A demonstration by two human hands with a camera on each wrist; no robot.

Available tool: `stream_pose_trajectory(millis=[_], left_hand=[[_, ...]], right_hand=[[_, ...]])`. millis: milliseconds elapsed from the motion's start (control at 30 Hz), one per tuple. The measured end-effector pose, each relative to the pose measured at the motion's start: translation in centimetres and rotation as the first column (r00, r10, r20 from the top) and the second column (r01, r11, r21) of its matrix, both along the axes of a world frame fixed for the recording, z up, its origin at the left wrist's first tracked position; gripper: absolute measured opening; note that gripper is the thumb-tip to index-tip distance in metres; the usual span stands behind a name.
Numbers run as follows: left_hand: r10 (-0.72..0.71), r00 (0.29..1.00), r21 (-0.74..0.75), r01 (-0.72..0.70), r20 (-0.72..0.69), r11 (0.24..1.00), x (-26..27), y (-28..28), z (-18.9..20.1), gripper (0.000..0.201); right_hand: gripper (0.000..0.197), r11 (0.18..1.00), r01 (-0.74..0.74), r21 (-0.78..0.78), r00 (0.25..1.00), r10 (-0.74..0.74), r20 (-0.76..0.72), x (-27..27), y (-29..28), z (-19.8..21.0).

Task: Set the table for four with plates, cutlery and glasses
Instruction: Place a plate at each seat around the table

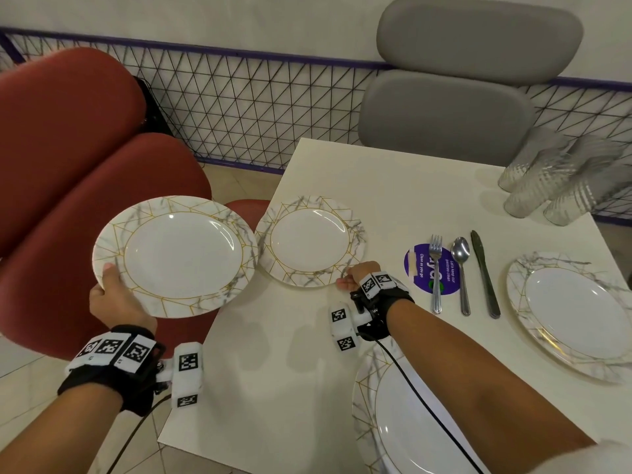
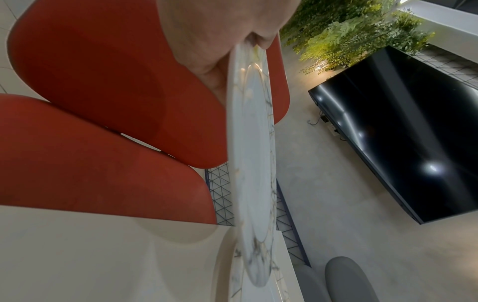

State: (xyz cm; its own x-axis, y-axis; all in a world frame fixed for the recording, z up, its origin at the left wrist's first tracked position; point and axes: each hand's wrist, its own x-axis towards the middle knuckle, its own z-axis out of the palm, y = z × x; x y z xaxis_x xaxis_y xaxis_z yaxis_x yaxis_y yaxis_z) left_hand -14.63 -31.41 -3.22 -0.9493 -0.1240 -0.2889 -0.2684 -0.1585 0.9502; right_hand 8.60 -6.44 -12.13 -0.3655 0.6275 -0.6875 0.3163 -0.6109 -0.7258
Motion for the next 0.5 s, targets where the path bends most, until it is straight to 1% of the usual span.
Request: stream_pose_trajectory(millis=[100,167,200,267,333,400,467,500], left_hand=[[-0.019,1.0,-0.01,0.019,0.004,1.0,0.2,0.2,0.0,0.038],[-0.042,0.999,-0.019,0.042,0.023,0.999,0.5,0.5,0.3,0.018],[-0.056,0.998,-0.026,0.057,0.022,0.998,0.7,0.7,0.4,0.017],[-0.076,0.997,-0.037,0.077,0.02,0.996,1.1,1.3,0.5,0.019],[-0.107,0.994,-0.055,0.108,0.021,0.993,1.8,2.2,0.8,0.027],[-0.147,0.989,-0.064,0.149,0.028,0.987,2.7,3.4,1.0,0.035],[-0.207,0.978,-0.092,0.209,0.031,0.974,3.8,5.3,0.8,0.045],[-0.234,0.972,-0.1,0.236,0.037,0.966,4.4,6.3,0.7,0.047]], right_hand=[[0.04,1.0,-0.015,0.013,1.0,0.015,0.012,0.0,0.0,-0.2],[0.04,1.0,-0.026,0.015,0.999,0.026,0.028,-0.1,0.0,-0.2],[0.041,0.999,-0.029,0.016,0.999,0.028,0.034,-0.1,0.0,-0.2],[0.047,1.0,-0.021,0.024,0.999,0.02,0.046,0.2,0.1,0.1],[0.055,0.998,-0.002,0.062,0.997,-0.003,0.077,0.6,0.2,0.6],[0.059,0.991,-0.02,0.135,0.984,-0.004,0.177,0.9,0.5,1.0],[0.056,0.981,-0.031,0.193,0.969,-0.017,0.245,1.6,1.0,1.6],[0.051,0.976,-0.024,0.215,0.971,-0.028,0.238,2.0,1.3,1.9]])
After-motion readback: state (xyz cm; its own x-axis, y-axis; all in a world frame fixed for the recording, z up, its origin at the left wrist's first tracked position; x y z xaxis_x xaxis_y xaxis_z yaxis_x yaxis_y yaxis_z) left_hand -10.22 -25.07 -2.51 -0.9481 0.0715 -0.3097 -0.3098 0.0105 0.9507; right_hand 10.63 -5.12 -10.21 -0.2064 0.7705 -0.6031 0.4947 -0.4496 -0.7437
